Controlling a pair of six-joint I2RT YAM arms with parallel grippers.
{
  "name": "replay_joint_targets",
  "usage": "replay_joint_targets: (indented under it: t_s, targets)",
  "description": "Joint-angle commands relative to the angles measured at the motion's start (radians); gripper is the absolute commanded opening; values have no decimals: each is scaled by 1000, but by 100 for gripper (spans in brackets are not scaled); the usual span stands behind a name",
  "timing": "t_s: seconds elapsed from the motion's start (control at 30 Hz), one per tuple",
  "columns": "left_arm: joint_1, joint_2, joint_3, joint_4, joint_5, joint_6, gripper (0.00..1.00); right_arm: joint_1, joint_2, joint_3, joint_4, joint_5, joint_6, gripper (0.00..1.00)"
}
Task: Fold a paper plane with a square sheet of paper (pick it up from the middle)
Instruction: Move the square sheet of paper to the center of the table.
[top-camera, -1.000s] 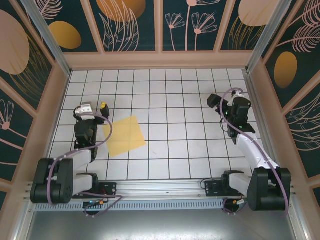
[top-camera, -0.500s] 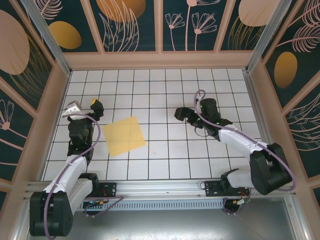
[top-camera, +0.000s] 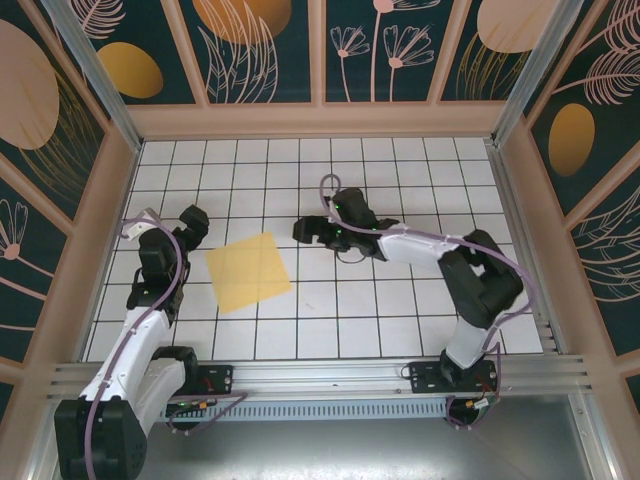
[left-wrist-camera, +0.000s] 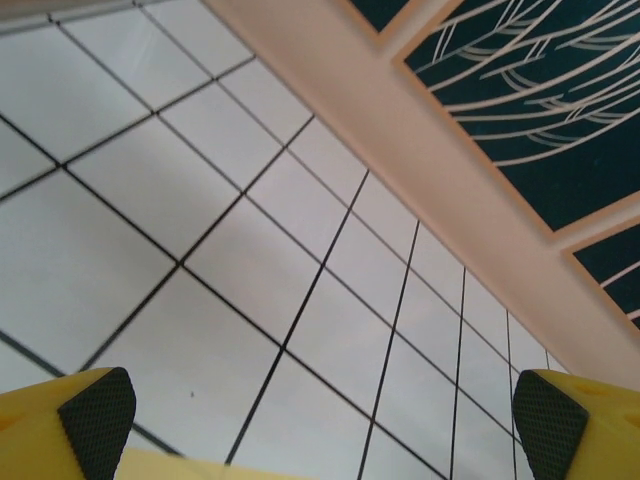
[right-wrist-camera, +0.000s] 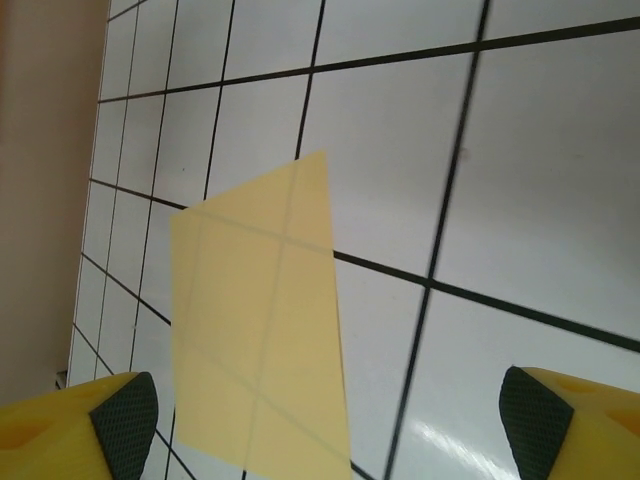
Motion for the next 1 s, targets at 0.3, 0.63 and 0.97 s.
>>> replay_joint_targets:
  t_s: [0.3, 0.63, 0.97]
  targets:
    - [5, -8, -4, -132, 63, -74, 99, 87, 260, 270, -23, -118, 52, 81]
    - [5, -42, 8, -204, 34, -63, 99, 159, 437, 520, -147, -141, 26, 73]
    - [5, -62, 22, -222, 60, -66, 99, 207, 573, 713, -397, 53, 51, 70]
